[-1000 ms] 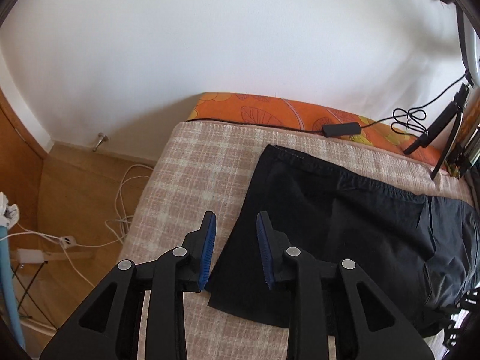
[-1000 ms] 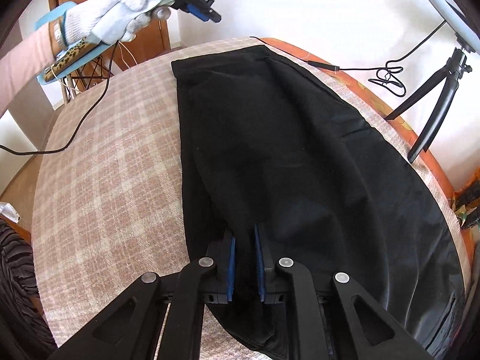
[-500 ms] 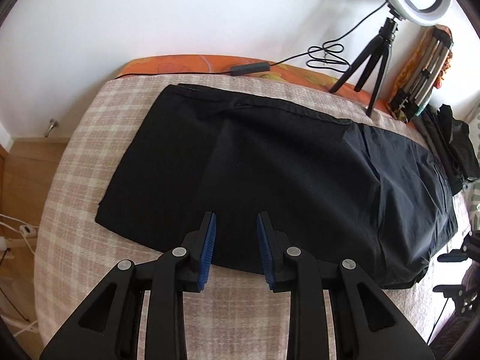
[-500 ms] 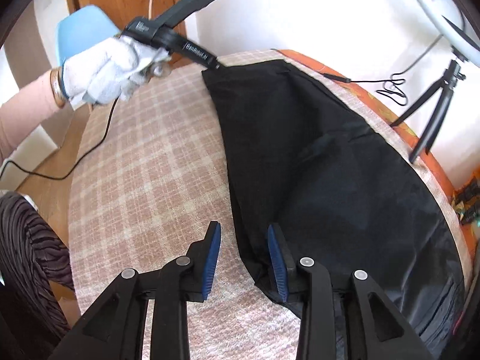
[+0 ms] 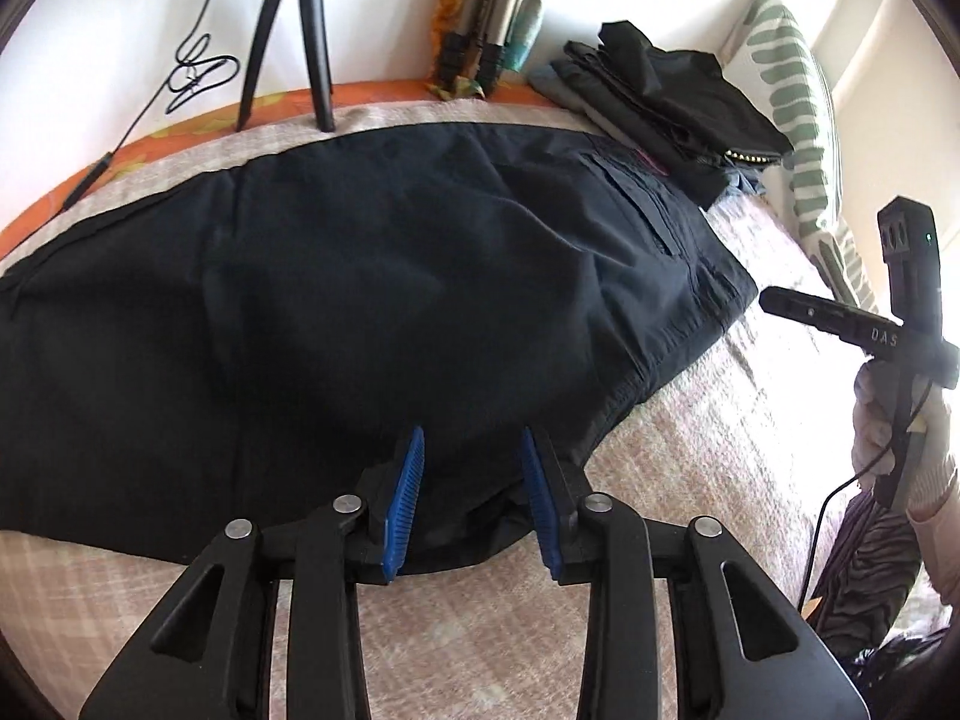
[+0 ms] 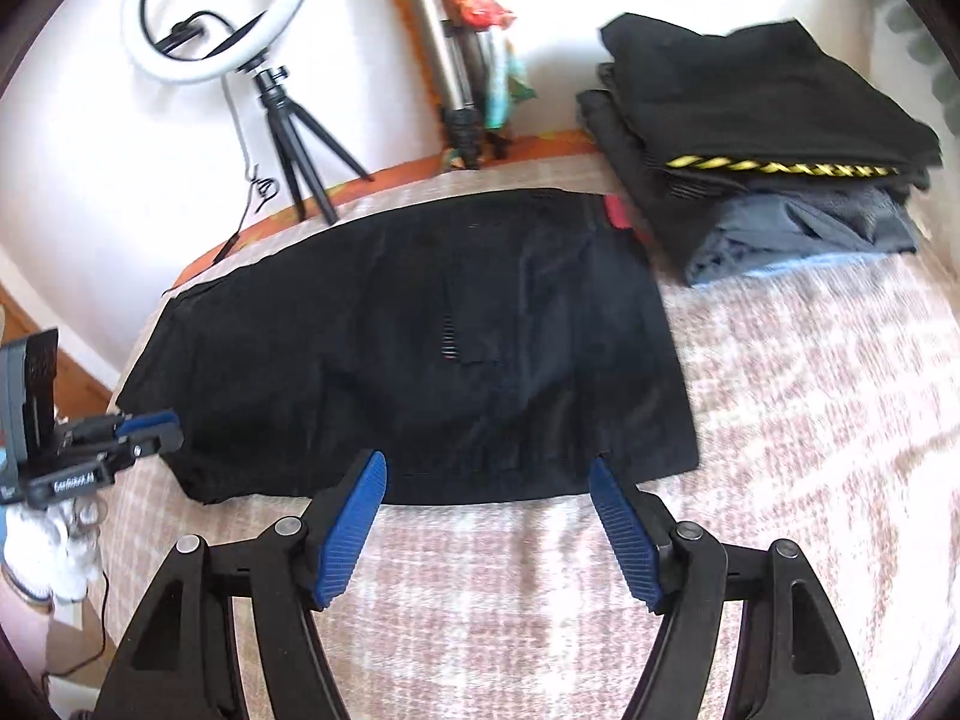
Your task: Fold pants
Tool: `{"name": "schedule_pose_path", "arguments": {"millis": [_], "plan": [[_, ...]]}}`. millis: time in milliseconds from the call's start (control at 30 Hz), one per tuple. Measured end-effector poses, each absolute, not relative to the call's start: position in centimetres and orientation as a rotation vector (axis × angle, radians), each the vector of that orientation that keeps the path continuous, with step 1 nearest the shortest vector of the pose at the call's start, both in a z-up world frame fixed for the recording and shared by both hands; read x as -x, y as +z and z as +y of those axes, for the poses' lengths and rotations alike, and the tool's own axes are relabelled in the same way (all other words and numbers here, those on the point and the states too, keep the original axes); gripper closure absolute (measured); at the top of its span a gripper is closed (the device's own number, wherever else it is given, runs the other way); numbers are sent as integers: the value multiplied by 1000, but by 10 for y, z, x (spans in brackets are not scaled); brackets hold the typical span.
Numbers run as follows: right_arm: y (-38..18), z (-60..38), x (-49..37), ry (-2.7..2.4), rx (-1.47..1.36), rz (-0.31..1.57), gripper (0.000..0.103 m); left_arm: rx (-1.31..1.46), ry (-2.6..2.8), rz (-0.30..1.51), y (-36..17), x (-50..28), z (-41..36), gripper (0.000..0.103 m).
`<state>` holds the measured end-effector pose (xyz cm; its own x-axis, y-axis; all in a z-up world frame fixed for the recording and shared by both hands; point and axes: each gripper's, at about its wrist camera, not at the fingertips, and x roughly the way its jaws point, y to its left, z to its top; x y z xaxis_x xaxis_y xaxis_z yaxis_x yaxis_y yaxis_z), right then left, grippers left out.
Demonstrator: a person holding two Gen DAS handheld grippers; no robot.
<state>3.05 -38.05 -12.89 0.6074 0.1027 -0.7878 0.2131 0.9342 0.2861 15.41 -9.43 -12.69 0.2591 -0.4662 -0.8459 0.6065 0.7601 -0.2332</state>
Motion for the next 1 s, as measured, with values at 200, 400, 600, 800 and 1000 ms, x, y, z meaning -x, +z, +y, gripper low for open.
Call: {"name": "schedule_pose_path", "arguments": {"millis": [200, 400, 600, 800, 1000], "plan": [[-156, -429, -33, -123, -598, 957, 30, -321, -731, 1054, -137, -127, -123, 53], [-158, -426, -49, -109, -621, 916, 28, -455, -673, 1022, -145, -125, -131, 53], [-157, -426, -52, -153, -611, 883, 89, -477, -697, 1008, -149, -127, -131, 53], [-133, -421, -31, -192, -418, 824, 102, -375, -736, 1061, -148, -134, -120, 54], [-128, -414, -29, -259, -300, 841, 72, -198, -650, 1061, -131, -133, -73, 53]]}}
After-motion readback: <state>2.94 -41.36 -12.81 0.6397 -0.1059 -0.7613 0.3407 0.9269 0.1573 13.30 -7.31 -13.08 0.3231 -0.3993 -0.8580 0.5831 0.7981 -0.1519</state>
